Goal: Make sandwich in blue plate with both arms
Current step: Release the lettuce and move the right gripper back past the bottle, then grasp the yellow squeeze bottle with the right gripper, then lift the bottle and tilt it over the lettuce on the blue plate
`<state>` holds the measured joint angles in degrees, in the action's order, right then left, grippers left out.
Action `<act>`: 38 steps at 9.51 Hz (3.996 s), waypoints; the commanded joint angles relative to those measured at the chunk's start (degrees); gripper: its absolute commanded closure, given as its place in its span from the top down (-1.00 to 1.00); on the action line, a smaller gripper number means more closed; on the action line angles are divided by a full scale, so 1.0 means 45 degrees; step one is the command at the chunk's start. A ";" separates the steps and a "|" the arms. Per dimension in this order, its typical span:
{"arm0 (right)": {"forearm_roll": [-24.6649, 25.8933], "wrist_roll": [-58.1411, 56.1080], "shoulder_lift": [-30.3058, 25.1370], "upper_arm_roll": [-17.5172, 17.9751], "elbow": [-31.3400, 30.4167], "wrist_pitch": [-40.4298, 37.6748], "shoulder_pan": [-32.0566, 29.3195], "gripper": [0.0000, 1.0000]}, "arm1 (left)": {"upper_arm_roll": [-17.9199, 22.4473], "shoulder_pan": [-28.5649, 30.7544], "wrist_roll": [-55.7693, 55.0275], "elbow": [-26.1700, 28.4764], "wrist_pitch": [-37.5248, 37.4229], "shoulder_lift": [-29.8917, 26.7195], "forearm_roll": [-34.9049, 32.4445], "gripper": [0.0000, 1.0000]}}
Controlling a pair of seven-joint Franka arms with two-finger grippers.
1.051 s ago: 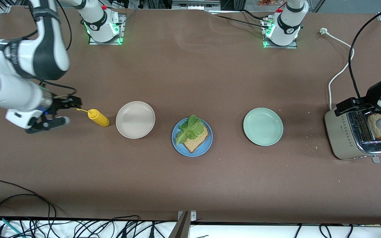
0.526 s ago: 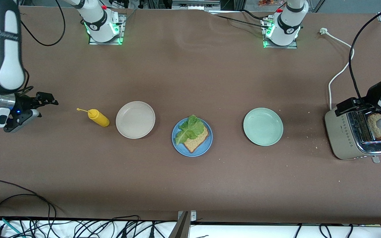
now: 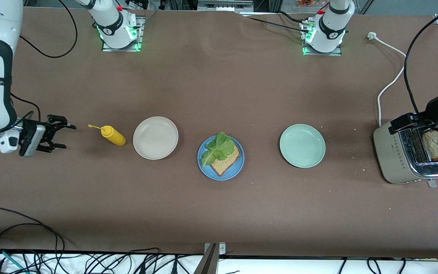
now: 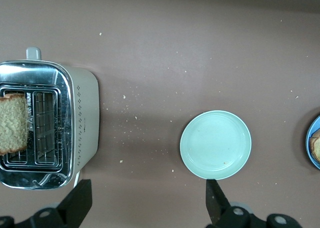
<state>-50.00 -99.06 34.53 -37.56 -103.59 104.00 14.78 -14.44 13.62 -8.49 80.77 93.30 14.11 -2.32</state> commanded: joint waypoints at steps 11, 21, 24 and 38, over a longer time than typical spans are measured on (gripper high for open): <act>-0.5256 -0.8630 0.3382 0.2756 0.0696 -0.5005 -0.2186 1.00 | 0.0064 0.2344 0.1710 -0.0020 -0.0089 0.0283 -0.0911 1.00; -0.4496 -0.3018 0.3246 0.2936 0.3268 -0.5512 -0.1665 -0.91 | 0.0044 0.2638 0.1730 0.0020 -0.0011 0.0674 -0.0892 1.00; -0.2935 0.1316 0.3187 0.2917 0.6175 -0.5455 -0.0787 -0.91 | -0.0014 0.2541 0.1691 0.0078 -0.0011 0.0674 -0.0814 1.00; 1.4326 1.2207 0.3128 0.2761 0.8919 -0.1430 0.9642 -0.91 | 0.0083 0.4197 0.2469 0.0000 0.0321 0.1841 -0.0892 0.97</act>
<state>7.46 -46.77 48.29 -24.44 -63.55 98.08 54.96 -13.56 29.81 -0.35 81.17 94.05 19.22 -5.26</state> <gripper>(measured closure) 0.956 0.022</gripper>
